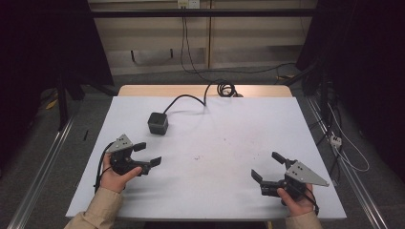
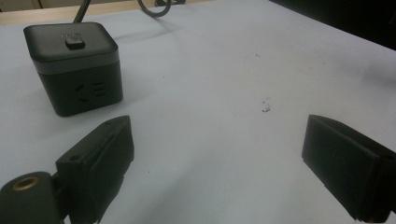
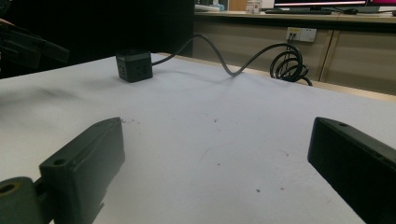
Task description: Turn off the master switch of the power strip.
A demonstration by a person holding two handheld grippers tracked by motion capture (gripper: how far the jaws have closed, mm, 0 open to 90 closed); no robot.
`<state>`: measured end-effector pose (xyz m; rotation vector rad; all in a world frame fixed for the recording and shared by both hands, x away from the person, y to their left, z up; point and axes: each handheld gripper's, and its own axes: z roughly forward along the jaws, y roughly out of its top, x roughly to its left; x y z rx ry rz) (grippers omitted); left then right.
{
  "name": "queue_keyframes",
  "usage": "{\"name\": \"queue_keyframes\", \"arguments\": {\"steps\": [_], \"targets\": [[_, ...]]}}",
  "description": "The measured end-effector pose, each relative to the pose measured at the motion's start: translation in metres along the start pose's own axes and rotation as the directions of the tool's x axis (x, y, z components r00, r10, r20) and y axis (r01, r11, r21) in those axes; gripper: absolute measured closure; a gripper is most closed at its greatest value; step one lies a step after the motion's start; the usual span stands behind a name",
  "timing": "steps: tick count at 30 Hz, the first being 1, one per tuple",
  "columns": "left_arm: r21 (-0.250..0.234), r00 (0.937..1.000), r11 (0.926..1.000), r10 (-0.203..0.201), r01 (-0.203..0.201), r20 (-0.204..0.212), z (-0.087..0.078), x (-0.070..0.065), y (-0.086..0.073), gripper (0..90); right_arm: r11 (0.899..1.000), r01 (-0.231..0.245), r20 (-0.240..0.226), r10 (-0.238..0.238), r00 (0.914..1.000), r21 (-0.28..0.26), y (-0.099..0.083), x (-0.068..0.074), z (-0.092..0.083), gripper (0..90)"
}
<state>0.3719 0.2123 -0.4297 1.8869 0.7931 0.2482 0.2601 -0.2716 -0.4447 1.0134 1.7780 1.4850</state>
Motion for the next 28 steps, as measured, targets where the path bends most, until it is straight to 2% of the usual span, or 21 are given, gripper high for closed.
{"name": "queue_keyframes", "arguments": {"steps": [13,28], "targets": [[0.003,0.9997,1.0,-0.003,0.003,-0.025,-0.013,-0.001,-0.011,9.0,1.0,0.0,0.003,0.0,1.0,0.002,0.0,0.0,0.0,3.2],[-0.004,0.9996,1.0,0.0,0.0,-0.029,-0.02,-0.001,-0.019,9.0,1.0,0.007,-0.003,-0.007,1.0,0.012,-0.001,0.001,0.002,3.2]]}}
